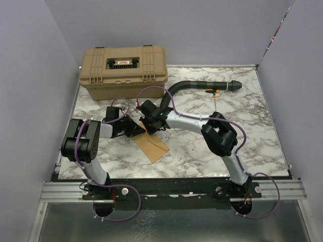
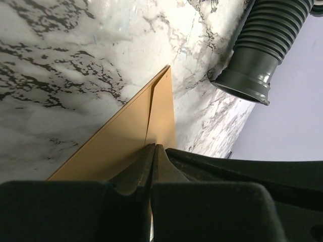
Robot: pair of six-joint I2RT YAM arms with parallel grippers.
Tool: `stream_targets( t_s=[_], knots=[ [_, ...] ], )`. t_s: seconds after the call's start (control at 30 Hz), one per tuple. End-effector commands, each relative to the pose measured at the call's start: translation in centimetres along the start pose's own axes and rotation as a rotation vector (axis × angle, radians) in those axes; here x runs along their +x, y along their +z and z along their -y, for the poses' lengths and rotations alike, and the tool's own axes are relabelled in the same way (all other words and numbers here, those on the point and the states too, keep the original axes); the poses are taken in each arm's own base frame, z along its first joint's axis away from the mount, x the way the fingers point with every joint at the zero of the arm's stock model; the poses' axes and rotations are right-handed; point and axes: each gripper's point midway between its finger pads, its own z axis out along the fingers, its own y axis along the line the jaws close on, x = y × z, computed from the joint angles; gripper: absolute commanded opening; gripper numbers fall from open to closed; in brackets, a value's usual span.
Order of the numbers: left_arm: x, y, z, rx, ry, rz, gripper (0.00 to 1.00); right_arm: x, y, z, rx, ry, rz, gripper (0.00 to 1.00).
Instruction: Place the letter into the envelope and seal it
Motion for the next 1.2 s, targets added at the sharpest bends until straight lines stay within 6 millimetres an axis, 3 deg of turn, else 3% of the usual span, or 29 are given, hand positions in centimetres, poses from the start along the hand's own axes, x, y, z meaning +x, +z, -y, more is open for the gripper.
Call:
stream_targets(
  t_s=[0.0,0.13,0.43,0.83,1.17],
  knots=[
    [4.3,-0.2,-8.7,-0.309,-0.146,-0.063,0.00,0.8,1.0,-0.9,-0.009,-0.051,-0.010,0.11],
    [4.3,-0.1,-8.8,-0.309,-0.149,-0.066,0.00,1.5,1.1,-1.8,-0.057,-0.094,-0.002,0.13],
    [4.8,-0.2,-9.6,-0.323,-0.165,-0.073,0.00,4.1,1.4,-2.0,-0.080,-0.170,-0.070,0.10],
    [4.6,-0.2,-10.0,-0.335,-0.177,-0.059,0.00,8.6,0.8,-2.6,-0.172,-0.190,-0.155,0.18],
    [4.6,-0.3,-10.3,-0.343,-0.183,-0.057,0.00,12.4,0.2,-1.7,-0.171,-0.196,-0.240,0.18]
  ],
)
